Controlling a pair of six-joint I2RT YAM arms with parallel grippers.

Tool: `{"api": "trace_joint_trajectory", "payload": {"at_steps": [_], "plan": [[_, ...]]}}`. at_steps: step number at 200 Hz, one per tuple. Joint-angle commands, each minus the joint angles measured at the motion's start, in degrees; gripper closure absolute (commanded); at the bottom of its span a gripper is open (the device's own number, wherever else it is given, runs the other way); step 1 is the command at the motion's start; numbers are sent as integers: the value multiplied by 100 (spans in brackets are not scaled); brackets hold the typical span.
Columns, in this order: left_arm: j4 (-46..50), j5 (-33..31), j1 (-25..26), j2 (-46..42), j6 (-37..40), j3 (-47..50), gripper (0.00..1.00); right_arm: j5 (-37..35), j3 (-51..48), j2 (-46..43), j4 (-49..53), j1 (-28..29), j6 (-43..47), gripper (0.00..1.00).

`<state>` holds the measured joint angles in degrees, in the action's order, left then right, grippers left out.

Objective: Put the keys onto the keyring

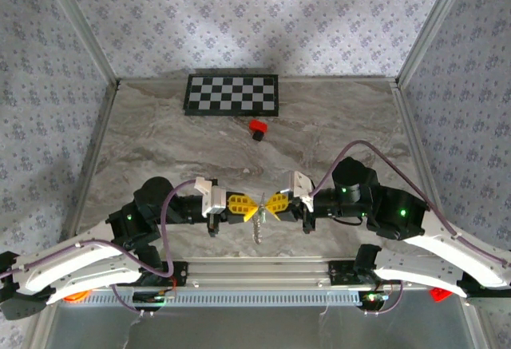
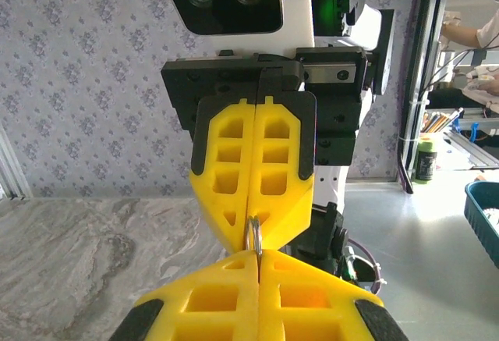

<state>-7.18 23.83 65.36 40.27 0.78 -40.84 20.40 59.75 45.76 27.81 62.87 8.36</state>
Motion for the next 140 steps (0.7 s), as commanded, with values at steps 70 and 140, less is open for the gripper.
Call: {"api": "trace_joint_trajectory", "payload": {"at_steps": [70, 140], "plan": [[-530, -197, 19, -107, -1, 44, 100, -3, -156, -281, -63, 93, 52, 75], [-556, -233, 20, -136, 25, 98, 100, -732, -403, -498, -707, 404, -36, 54]]}}
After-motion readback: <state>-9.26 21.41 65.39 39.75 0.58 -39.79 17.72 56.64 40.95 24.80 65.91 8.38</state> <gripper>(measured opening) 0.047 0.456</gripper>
